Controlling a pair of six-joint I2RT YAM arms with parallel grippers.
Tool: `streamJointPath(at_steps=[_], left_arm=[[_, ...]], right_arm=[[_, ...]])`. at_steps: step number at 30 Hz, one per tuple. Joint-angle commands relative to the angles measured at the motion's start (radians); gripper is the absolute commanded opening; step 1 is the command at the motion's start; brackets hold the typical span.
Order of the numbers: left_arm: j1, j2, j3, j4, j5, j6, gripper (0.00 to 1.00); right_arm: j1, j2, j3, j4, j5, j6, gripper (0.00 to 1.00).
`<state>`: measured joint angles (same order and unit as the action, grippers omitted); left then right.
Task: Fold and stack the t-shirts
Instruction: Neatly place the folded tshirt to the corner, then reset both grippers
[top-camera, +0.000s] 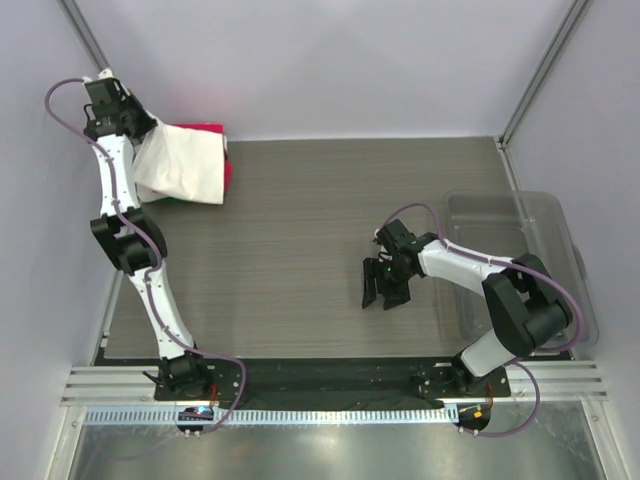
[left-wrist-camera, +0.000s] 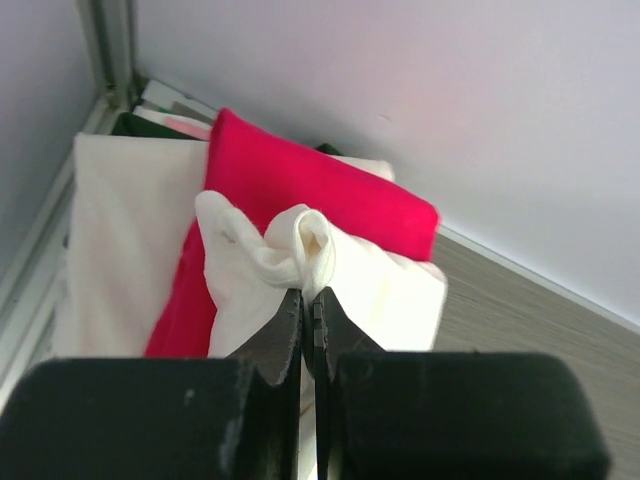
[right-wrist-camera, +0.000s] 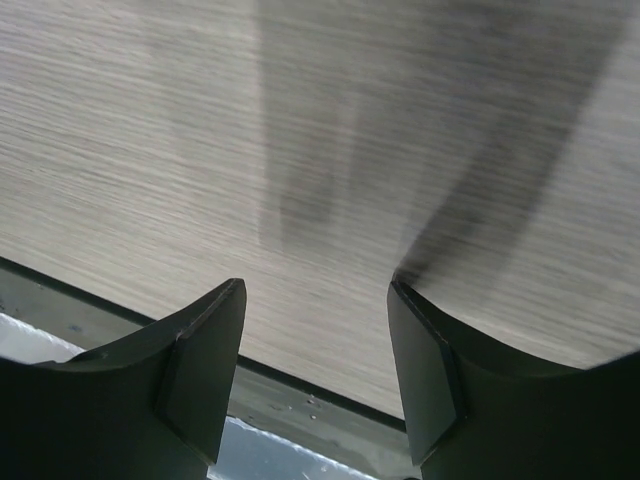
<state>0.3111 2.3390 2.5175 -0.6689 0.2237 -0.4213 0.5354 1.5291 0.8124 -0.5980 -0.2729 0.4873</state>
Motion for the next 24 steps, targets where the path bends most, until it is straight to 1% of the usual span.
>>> streamJointPath(at_steps=[1, 3, 5, 7, 8, 9, 10, 11, 12, 13, 14, 15, 16, 20, 23, 24], left_arm=[[0.022, 0.026, 0.058, 0.091, -0.096, 0.062, 0.0], [0.02, 0.033, 0.075, 0.084, -0.132, 0.087, 0.0], [0.02, 0.036, 0.081, 0.075, -0.213, 0.098, 0.01], [0.02, 0.033, 0.083, 0.058, -0.297, 0.108, 0.06], [0.02, 0.028, 0.078, 0.054, -0.331, 0.113, 0.12], [0.02, 0.025, 0.072, 0.051, -0.355, 0.113, 0.27], [0.02, 0.02, 0.06, 0.049, -0.374, 0.115, 0.33], [0.02, 0.013, 0.058, 0.045, -0.415, 0.115, 0.38], [0.019, 0.008, 0.058, 0.043, -0.425, 0.113, 0.46], [0.019, -0.004, 0.058, 0.042, -0.452, 0.11, 0.5], [0.017, -0.013, 0.06, 0.038, -0.472, 0.114, 0.67], [0.017, -0.02, 0.04, 0.043, -0.477, 0.102, 0.73], [0.016, -0.024, 0.029, 0.037, -0.483, 0.096, 0.76], [0.01, -0.088, -0.06, 0.041, -0.5, 0.073, 0.79], [0.009, -0.128, -0.112, 0.042, -0.491, 0.033, 0.81], [0.01, -0.142, -0.141, 0.043, -0.48, -0.002, 0.82]], right_arm=[[0.006, 0.038, 0.05, 0.053, -0.023, -0.015, 0.65], [0.006, 0.058, 0.065, 0.059, -0.029, -0.018, 0.64], [0.008, 0.083, 0.074, 0.063, -0.034, -0.021, 0.64], [0.006, 0.095, 0.079, 0.067, -0.04, -0.019, 0.64], [0.006, 0.1, 0.082, 0.069, -0.042, -0.019, 0.64], [0.006, 0.1, 0.082, 0.072, -0.046, -0.016, 0.64], [0.006, 0.098, 0.08, 0.072, -0.048, -0.016, 0.64], [0.005, 0.094, 0.076, 0.075, -0.049, -0.016, 0.64], [0.006, 0.092, 0.074, 0.073, -0.051, -0.018, 0.65], [0.006, 0.088, 0.067, 0.073, -0.051, -0.016, 0.64], [0.006, 0.076, 0.064, 0.073, -0.051, -0.016, 0.64], [0.005, 0.068, 0.059, 0.072, -0.051, -0.018, 0.64], [0.006, 0.062, 0.051, 0.069, -0.051, -0.016, 0.64], [0.006, 0.023, 0.034, 0.064, -0.051, -0.013, 0.65], [0.006, -0.009, 0.022, 0.063, -0.052, -0.007, 0.64], [0.005, -0.024, 0.019, 0.061, -0.052, -0.004, 0.64]])
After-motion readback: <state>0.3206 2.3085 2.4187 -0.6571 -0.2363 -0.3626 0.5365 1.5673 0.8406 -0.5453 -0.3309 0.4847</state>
